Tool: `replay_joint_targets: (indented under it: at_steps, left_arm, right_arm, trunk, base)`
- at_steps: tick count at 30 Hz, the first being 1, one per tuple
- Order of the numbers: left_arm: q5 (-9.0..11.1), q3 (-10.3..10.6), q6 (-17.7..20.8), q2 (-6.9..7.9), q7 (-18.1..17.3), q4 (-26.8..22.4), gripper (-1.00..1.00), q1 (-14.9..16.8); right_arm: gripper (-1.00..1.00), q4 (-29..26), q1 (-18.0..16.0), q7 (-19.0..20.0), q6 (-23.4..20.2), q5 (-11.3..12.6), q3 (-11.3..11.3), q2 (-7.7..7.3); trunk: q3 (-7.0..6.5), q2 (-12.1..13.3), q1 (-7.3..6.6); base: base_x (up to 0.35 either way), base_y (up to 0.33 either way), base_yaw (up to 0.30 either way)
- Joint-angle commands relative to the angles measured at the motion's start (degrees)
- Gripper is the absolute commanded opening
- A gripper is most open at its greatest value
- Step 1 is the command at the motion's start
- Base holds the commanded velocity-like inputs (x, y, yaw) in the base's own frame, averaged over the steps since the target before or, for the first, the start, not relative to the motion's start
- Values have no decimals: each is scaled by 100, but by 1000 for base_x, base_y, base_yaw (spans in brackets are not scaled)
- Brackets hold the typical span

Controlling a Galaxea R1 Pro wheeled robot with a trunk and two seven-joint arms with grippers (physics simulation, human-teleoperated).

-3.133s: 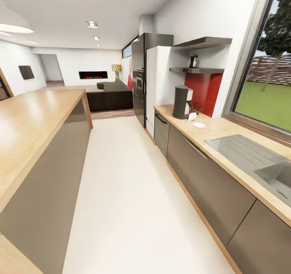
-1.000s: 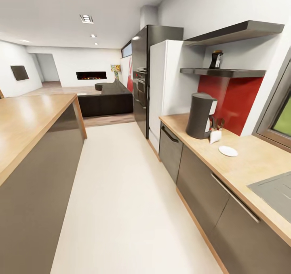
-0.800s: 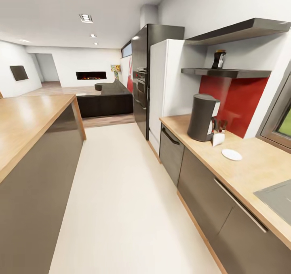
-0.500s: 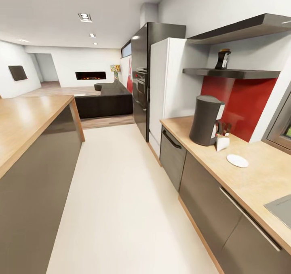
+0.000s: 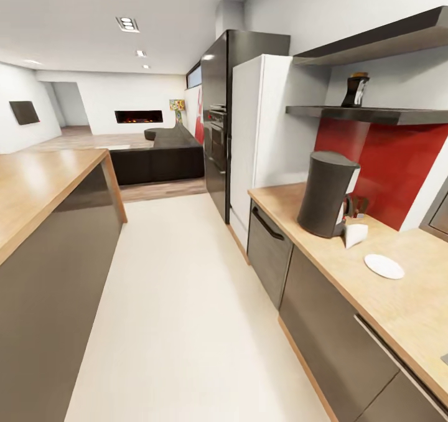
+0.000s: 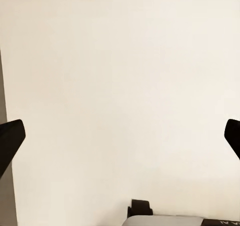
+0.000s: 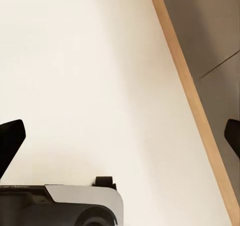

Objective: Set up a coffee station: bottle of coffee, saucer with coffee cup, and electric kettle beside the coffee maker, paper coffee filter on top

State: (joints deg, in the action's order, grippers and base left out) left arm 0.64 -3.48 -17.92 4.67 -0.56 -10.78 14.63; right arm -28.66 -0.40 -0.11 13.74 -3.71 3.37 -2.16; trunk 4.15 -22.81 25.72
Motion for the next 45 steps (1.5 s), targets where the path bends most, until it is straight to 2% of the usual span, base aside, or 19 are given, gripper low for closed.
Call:
replay_joint_targets:
  at_steps: [1,8,9,10,11,13,15,16,17,21,24,28,34,37,39,42,45]
  left_arm:
    - [6,-22,-19,-1,-2,5,100,5]
    - [2,-13,-19,-9,34,5,100,5]
    - [-5,-8,-19,-16,39,5,100,5]
    - [-28,0,-17,-31,43,5,100,5]
    - [-58,13,-12,-47,49,10,100,5]
    - [-71,19,-11,-52,47,13,100,5]
    - [-73,21,-10,-33,47,14,100,5]
    - [-73,15,-10,-25,47,14,100,5]
    - [-64,8,-10,-10,47,14,100,5]
    - [-69,17,-12,-9,47,14,100,5]
    - [-72,30,-11,-10,47,14,100,5]
    - [-86,43,-10,-10,47,9,100,5]
    - [-90,62,-2,-20,47,-2,100,5]
    - [-91,65,5,-19,47,-3,100,5]
    - [-91,62,6,-19,47,-3,100,5]
    - [-95,66,5,-26,47,-3,100,5]
    - [-92,66,0,-27,47,-3,100,5]
  right_arm:
    - [100,2,-4,9,17,-36,17,10]
    - [100,-21,-4,22,15,-31,16,24]
    - [100,-57,-6,29,15,-28,14,36]
    - [100,-187,-7,31,12,-33,-1,114]
    - [100,-617,-11,10,2,-67,-89,388]
    - [100,-1272,-71,-6,-14,-141,-156,541]
    - [100,-2122,-288,-16,-115,-197,-186,662]
    - [100,-2349,-390,-19,-210,-204,-190,685]
    - [100,-2784,-765,-22,-722,-212,-194,713]
    - [100,-3397,-1483,-25,-1776,-203,-196,736]
    - [100,-3781,-1881,-31,-2298,-201,-196,755]
    - [100,-4197,-2165,-32,-2920,-199,-196,767]
    - [100,-4769,-2388,-127,-3879,-207,-186,760]
    - [100,-4903,-2421,-225,-4174,-212,-159,720]
    - [100,-4977,-2426,-244,-4223,-217,-139,695]
    - [100,-5025,-2429,-254,-4252,-218,-121,508]
    - [100,-5043,-2430,-251,-4260,-218,-118,394]
  trunk:
    - [12,-11,7]
    - [12,-11,7]
    - [12,-11,7]
    - [12,-11,7]
    - [12,-11,7]
    - [12,-11,7]
    - [12,-11,7]
    - [12,-11,7]
    - [12,-11,7]
    - [12,-11,7]
    - [12,-11,7]
    - [12,-11,7]
    - [12,-11,7]
    - [12,-11,7]
    - [12,-11,7]
    - [12,-11,7]
    - [12,-11,7]
  base:
    - [335,0,0]
    - [334,0,0]
    - [261,0,0]
    - [133,0,0]
    - [44,0,0]
    - [21,0,0]
    - [6,0,0]
    - [2,0,0]
    - [0,0,0]
    - [0,0,0]
    - [0,0,0]
    - [0,0,0]
    - [36,-10,0]
    - [197,-121,0]
    - [232,-158,0]
    - [241,-173,0]
    - [244,-191,0]
